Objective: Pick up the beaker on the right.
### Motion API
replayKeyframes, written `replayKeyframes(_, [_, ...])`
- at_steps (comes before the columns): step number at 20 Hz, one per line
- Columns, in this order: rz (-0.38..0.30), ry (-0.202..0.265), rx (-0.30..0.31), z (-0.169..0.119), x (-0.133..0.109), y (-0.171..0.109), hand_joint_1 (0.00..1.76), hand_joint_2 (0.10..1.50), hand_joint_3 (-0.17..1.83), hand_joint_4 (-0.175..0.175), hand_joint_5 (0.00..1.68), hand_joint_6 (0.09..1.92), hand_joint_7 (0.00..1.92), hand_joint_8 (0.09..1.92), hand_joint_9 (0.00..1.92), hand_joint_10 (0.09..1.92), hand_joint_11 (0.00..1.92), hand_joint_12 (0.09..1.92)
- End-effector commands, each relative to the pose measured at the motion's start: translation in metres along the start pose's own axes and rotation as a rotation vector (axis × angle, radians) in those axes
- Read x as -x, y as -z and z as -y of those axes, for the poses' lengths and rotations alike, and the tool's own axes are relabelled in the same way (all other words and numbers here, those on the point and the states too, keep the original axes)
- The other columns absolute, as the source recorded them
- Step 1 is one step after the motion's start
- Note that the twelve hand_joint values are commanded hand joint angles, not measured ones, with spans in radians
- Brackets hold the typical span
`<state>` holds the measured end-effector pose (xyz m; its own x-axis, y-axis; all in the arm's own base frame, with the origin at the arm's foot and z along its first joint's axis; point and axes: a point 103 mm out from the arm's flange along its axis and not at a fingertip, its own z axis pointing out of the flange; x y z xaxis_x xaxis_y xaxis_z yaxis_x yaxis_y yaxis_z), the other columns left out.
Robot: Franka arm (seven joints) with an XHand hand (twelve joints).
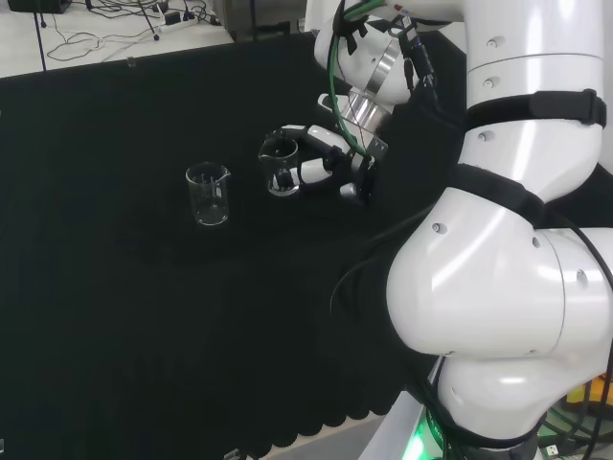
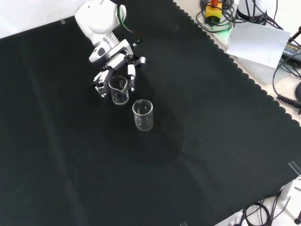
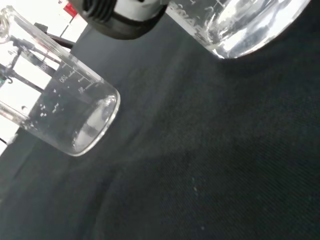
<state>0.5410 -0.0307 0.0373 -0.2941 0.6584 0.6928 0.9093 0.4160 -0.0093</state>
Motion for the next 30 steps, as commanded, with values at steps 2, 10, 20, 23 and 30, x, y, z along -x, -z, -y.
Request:
replayKeyframes(2, [-0.057,0.007,0.024,-0.004,-0.004,0.001,0.86,0.84,-0.17,-0.046,0.34,0.48,0.35,0.72,0.46,0.62,0.04,1.39])
replayKeyframes(10, [-0.056,0.0,0.005,-0.007,-0.004,-0.004,0.87,0.84,-0.17,-0.045,0.39,0.48,0.44,0.71,0.54,0.6,0.08,1.38])
replayKeyframes(20, [-0.056,-0.036,0.057,-0.006,-0.002,-0.002,0.98,0.92,-0.17,-0.021,0.67,0.79,0.6,0.68,0.66,0.54,0.17,1.36])
replayKeyframes(23, [-0.017,-0.08,0.118,-0.007,-0.007,0.0,1.14,1.04,-0.15,0.073,1.12,0.69,1.06,0.59,0.96,0.52,0.49,1.27])
replayKeyframes(30, [0.057,-0.054,0.143,-0.007,-0.018,0.032,1.31,1.03,-0.17,-0.162,1.4,0.27,1.51,0.12,1.49,0.25,1.18,0.83])
